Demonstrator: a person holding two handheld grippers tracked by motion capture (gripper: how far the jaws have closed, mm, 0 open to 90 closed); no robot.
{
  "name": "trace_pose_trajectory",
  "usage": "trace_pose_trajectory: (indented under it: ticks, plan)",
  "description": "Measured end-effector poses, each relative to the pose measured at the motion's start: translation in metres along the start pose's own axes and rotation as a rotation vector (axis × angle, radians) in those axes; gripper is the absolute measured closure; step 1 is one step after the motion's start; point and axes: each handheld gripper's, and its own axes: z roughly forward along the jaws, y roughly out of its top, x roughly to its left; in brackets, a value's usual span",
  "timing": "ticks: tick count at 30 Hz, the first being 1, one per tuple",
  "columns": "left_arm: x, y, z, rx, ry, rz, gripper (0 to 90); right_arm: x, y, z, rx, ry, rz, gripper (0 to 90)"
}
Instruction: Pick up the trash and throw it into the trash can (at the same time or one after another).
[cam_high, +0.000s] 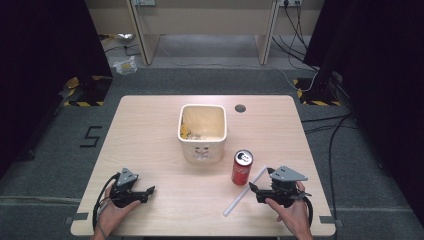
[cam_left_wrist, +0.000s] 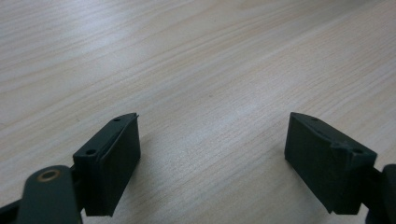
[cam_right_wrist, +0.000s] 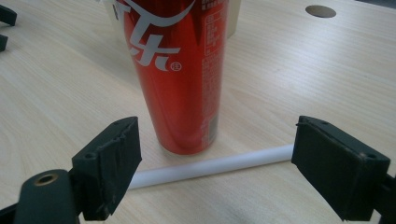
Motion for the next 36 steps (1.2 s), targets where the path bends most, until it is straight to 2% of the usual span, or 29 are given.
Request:
trace_pose_trajectory:
  ticks: [6, 20, 26, 36]
  plan:
    - [0.0, 0.0, 0.0, -0.001, 0.001, -0.001, 17.5, 0.0, 0.004, 0.006, 0.003, 0.004, -0.001, 15.5]
    - [0.0, 0.0, 0.0, 0.0, 0.0, 0.0, 17.4, 0.01, 0.021, 0.021, -0.005, 0.02, -0.041, 16.3]
    - [0.0, 0.0, 0.0, 0.0, 0.0, -0.001, 17.5, 0.014, 0.026, 0.028, -0.011, 0.031, -0.06, 17.9]
    - [0.0, 0.0, 0.0, 0.0, 0.0, 0.0, 17.5, 0.015, 0.029, 0.04, -0.013, 0.047, -0.062, 23.3]
